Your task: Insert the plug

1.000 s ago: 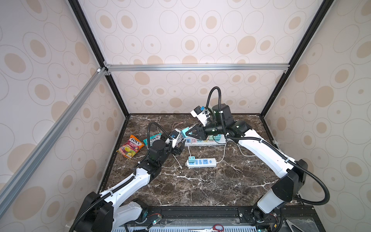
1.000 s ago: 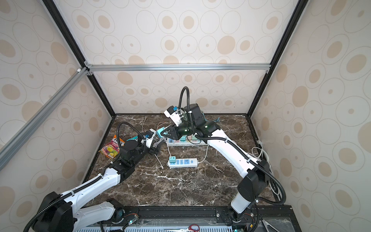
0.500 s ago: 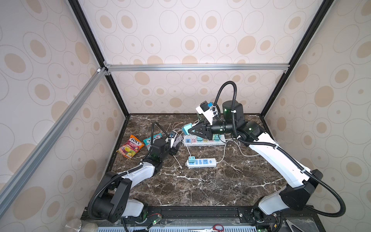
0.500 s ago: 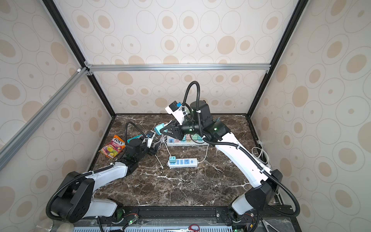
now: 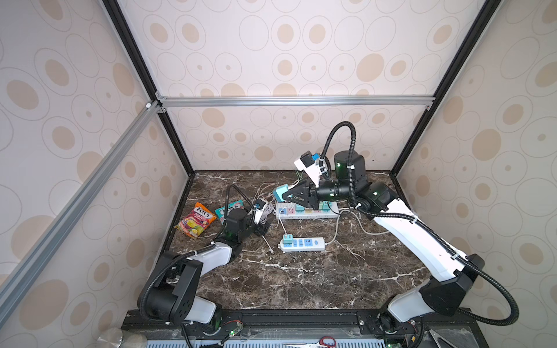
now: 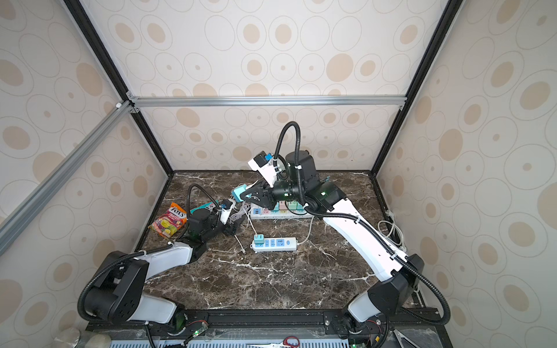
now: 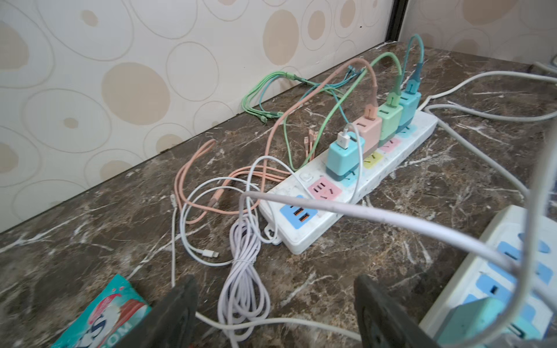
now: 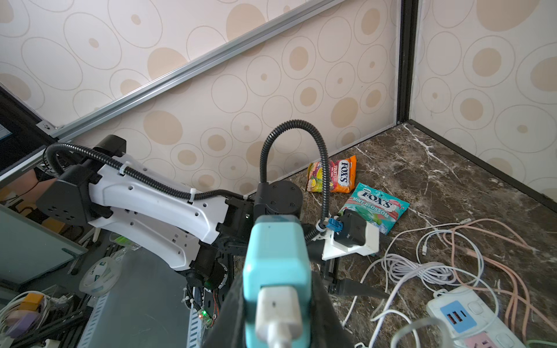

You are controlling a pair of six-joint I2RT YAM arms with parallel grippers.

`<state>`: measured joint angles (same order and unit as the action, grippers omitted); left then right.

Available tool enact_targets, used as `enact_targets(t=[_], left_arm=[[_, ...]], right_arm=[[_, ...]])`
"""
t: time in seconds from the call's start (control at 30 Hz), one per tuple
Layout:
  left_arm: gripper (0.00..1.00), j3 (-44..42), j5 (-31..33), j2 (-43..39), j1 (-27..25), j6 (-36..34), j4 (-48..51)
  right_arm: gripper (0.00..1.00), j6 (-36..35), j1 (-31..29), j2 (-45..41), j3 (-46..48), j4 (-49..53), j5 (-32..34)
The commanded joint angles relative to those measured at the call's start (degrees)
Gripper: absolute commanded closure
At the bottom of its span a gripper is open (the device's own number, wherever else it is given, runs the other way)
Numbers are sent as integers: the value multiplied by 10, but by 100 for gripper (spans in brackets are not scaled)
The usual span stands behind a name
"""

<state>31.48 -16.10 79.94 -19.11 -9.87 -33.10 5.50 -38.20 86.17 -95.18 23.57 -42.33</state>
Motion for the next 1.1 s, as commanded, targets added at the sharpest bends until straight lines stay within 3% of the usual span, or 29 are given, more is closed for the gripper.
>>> enact_targets(t=[0.0, 0.07, 0.2, 0.5, 0.77, 0.87, 0.93, 1.0, 1.07], left_arm=[[18, -3, 14, -57, 5, -57, 96], [18, -12, 1, -84, 3, -83, 139], [19, -33, -46, -98, -9, -93, 93], [21, 24, -94, 7, -33, -120, 78], [23, 70, -50, 74, -55, -118, 55], [32, 79, -12, 92, -58, -110, 25], [49, 66, 20, 91, -58, -105, -15], [74, 47, 40, 83, -56, -101, -47], [84, 30, 49, 69, -51, -94, -64]], right_arm=[[100, -11, -1, -8, 2, -11, -1], [100, -11, -1, -7, 2, -15, -4], [100, -8, -2, -1, 2, -20, -10], [100, -11, -2, -10, 10, -20, -6], [100, -10, -1, -15, 19, -27, -10], [100, -7, -1, -21, 30, -41, -13], [100, -10, -1, -24, 34, -43, -11], [100, -13, -1, -28, 36, -43, -8], [100, -15, -2, -30, 41, -44, -5]])
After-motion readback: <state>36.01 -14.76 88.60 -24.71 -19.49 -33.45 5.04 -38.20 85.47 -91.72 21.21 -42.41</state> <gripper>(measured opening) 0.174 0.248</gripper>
